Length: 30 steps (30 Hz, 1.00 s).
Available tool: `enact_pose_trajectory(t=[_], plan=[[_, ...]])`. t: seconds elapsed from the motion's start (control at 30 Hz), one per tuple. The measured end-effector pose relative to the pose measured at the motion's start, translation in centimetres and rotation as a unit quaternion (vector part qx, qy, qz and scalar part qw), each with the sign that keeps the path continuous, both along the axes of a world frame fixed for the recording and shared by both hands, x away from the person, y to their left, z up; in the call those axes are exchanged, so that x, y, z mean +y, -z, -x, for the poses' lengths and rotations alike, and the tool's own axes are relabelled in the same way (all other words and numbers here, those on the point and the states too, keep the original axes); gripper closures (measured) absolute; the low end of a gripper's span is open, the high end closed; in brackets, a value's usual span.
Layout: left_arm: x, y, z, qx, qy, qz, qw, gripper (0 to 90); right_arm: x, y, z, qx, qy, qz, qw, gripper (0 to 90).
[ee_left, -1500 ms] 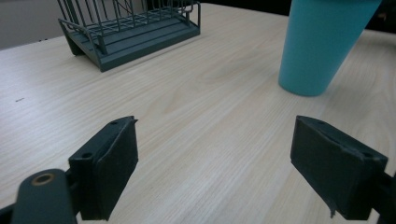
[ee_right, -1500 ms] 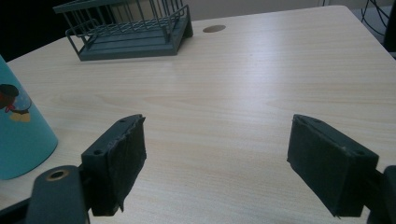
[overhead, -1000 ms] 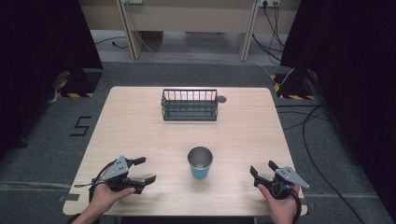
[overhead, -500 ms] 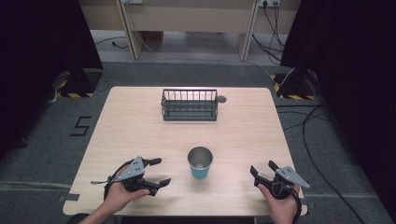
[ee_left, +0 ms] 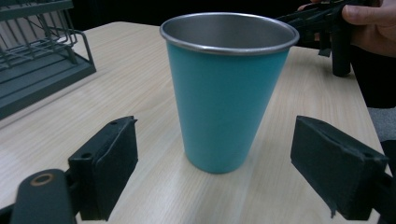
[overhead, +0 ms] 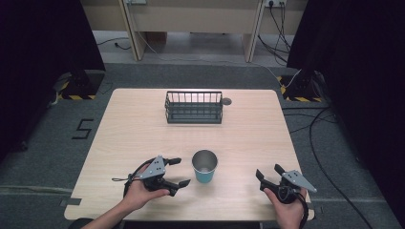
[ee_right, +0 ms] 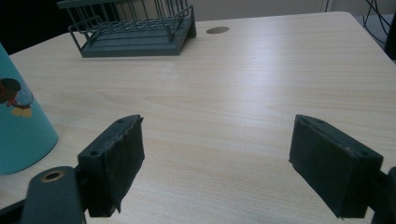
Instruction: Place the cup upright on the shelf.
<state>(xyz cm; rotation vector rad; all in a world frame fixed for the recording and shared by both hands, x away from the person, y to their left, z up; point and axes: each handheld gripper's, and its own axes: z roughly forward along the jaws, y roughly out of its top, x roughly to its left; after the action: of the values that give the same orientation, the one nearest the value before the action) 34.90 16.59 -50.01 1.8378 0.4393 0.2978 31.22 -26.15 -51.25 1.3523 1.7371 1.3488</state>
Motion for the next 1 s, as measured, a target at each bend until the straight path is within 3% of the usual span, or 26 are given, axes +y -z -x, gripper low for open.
enact_pose_trajectory(t=[0.57,1.0], plan=[[-3.5,0.2,-1.3,-0.006,0.019,-0.004,0.9998,14.3,0.0,0.0,-0.1,0.0,-0.002,0.001,1.0,18.6],[-5.4,0.7,-2.2,0.008,0.024,0.006,0.9997,14.2,0.0,0.0,-0.1,0.003,-0.003,-0.001,1.0,18.6]])
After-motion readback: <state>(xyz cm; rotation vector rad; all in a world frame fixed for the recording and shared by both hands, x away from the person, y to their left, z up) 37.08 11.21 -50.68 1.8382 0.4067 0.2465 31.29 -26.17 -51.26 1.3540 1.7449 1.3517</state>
